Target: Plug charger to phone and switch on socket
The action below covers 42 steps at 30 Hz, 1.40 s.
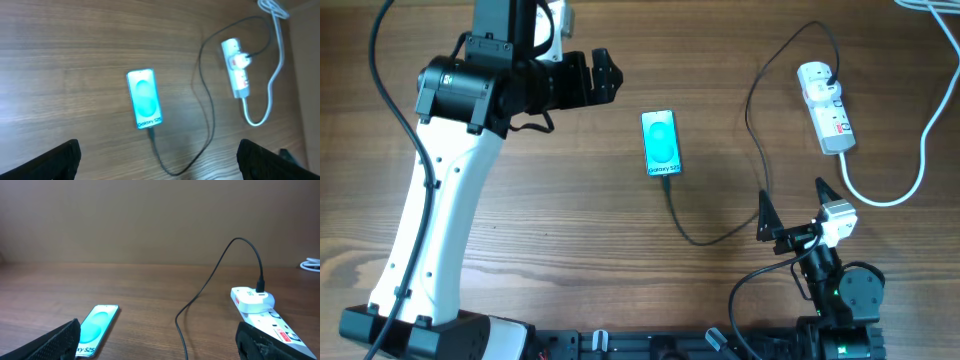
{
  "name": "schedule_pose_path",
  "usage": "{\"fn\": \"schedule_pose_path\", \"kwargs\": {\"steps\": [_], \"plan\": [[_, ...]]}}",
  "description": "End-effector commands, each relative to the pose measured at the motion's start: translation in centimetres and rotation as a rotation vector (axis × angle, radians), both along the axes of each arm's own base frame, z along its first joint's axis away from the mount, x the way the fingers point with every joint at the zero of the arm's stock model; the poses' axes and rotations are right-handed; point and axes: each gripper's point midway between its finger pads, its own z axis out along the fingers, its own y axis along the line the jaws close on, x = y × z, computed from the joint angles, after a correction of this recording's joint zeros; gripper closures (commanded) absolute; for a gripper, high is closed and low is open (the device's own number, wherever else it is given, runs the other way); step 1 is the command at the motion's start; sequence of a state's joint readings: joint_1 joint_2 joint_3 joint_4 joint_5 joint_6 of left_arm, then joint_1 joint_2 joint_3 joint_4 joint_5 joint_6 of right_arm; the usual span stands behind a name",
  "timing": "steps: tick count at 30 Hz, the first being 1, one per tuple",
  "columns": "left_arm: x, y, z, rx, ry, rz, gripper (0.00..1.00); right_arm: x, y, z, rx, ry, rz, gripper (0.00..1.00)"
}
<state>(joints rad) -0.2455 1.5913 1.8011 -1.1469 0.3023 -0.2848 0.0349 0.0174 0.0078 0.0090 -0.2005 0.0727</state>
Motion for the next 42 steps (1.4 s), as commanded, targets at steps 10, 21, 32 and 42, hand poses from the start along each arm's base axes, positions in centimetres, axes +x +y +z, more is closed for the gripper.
{"fn": "schedule_pose_path", "kwargs": {"steps": [10, 21, 32, 42], "plan": [[-5.1, 5.0, 1.2, 0.192, -0.036, 0.110, 0.00, 0.0, -0.2, 0.3, -0.017, -0.020, -0.013, 0.00], [-8.9, 5.9, -7.6, 0.057, -0.527, 0.133, 0.00, 0.0, -0.2, 0.3, -0.017, -0.020, -0.013, 0.00], [-10.6, 7.8, -12.9, 0.002, -0.757, 0.206, 0.00, 0.0, -0.2, 0.3, -0.017, -0.020, -0.013, 0.00], [-11.4, 12.9, -11.5, 0.075, -0.818, 0.381, 0.00, 0.0, -0.2, 0.3, -0.017, -0.020, -0.012, 0.00]]}}
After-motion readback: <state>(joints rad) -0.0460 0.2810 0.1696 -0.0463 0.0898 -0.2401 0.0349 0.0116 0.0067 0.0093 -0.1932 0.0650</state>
